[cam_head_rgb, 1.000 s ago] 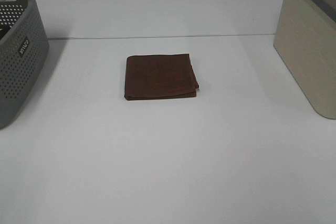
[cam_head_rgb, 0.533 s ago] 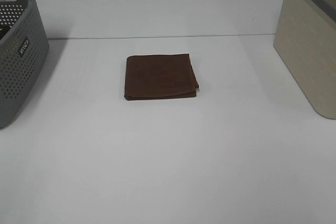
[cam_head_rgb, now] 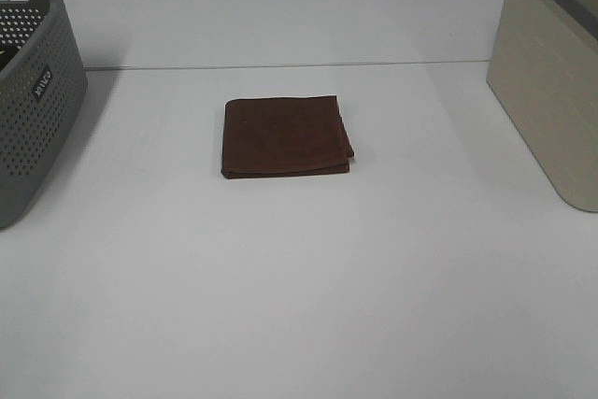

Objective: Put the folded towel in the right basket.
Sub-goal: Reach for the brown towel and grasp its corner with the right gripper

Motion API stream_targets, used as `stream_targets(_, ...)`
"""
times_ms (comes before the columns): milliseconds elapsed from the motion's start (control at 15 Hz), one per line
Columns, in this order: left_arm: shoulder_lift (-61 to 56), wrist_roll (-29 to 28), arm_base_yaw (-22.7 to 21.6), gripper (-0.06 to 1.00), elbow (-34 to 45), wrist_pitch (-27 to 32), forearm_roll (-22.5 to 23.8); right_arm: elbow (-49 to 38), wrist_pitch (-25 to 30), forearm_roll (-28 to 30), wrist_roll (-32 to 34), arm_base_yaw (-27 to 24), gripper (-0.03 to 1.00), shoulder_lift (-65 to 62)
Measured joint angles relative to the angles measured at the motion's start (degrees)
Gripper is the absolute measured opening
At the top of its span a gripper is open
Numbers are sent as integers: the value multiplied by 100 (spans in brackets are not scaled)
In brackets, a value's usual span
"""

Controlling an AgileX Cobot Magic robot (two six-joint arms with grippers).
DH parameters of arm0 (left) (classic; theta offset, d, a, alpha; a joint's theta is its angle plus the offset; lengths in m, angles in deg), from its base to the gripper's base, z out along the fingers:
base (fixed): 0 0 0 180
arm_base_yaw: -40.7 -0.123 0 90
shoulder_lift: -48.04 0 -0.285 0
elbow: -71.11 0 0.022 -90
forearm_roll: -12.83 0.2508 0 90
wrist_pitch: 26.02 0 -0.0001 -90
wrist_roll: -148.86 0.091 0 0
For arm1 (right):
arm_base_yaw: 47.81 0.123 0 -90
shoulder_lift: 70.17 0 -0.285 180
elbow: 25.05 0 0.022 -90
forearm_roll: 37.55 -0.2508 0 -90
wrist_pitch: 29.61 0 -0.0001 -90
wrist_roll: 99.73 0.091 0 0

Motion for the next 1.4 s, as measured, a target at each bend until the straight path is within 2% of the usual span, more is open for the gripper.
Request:
stream_targets(800,0,0,0,97,0,0,0,34,-80,-74,6,0,62,264)
stream_targets(1200,0,0,0,97,0,0,0,968,-1524,-544,0,0,62,2659)
stream_targets(1400,0,0,0,97,0,0,0,1874,-1782,-584,-126,0,62,4274)
